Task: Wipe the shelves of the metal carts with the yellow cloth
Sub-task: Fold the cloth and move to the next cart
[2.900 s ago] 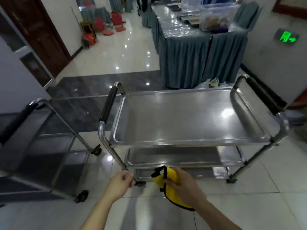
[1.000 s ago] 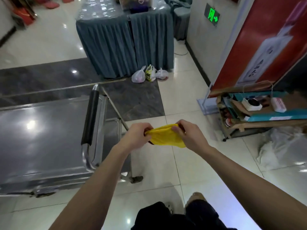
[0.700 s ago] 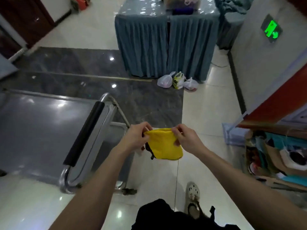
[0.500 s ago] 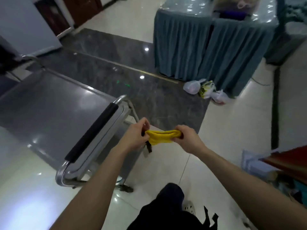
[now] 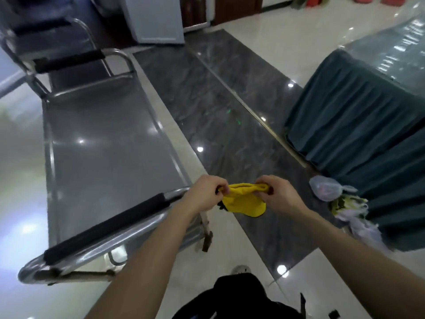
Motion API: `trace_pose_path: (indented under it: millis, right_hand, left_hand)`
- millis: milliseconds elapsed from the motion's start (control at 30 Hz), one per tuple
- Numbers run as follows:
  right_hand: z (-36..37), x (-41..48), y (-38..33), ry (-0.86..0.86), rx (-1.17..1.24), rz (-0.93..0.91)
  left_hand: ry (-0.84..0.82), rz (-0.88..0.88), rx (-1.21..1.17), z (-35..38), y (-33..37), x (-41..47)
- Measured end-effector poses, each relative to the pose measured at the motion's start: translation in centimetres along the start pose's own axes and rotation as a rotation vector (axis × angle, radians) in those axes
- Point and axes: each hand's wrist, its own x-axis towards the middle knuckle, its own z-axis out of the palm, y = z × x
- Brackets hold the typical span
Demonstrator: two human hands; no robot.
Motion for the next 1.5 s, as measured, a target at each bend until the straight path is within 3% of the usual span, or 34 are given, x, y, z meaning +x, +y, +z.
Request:
trace_pose_path:
  millis: [300, 633, 900, 1033, 1167, 1300, 1500]
  right_hand:
    - [-5.0, 20.9, 0.2, -0.142, -0.129, -0.297]
    - [-0.4, 41.4, -3.9, -0.624, -0.231, -0.799]
    - [4.0, 44.2, -10.7, -0.934, -0.298, -1.171]
    - [6.1, 45.6, -10.5, -1.002, -0.309, -1.26]
    - [8.1, 47.0, -9.8, -1.086, -0.332, -1.271]
    - [10.0, 47.7, -8.9, -1.19, -0.331, -1.307]
    - [13.5, 48.9, -6.5, -1.265, -0.274, -1.354]
  left_hand:
    - [0.237, -0.247, -0.135, -3.2, -2.9, 10.6]
    - [0.599, -0.909, -0.256, -1.0, -6.3, 15.6]
    - [1.006, -1.32, -0.352, 3.1, -4.2, 15.5]
    - [1.009, -1.362, -0.445, 4.8, -4.9, 16.5]
    - [1.149, -1.462, -0.617, 6.5, -4.1, 19.1]
    - [1.445, -1.535, -0.819, 8.5, -2.5, 22.1]
    - [1.774, -1.671, -0.724, 11.1, -1.7, 27.0]
